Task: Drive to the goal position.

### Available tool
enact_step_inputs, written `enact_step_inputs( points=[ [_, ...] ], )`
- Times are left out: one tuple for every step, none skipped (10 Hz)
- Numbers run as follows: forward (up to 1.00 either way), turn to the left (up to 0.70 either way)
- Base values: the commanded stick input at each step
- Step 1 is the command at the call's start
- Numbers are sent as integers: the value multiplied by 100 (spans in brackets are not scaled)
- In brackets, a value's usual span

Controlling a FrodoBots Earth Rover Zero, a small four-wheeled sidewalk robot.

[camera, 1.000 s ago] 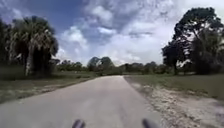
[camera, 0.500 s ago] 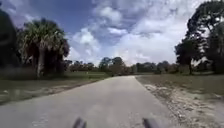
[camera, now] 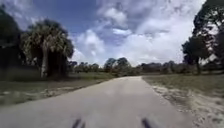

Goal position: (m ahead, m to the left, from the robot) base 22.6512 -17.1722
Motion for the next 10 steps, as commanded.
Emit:
enact_step_inputs(
  points=[
    [69,3],
    [69,3],
    [69,3],
    [69,3],
    [69,3],
    [69,3],
    [69,3],
    [69,3],
    [69,3],
    [69,3]
  ],
)
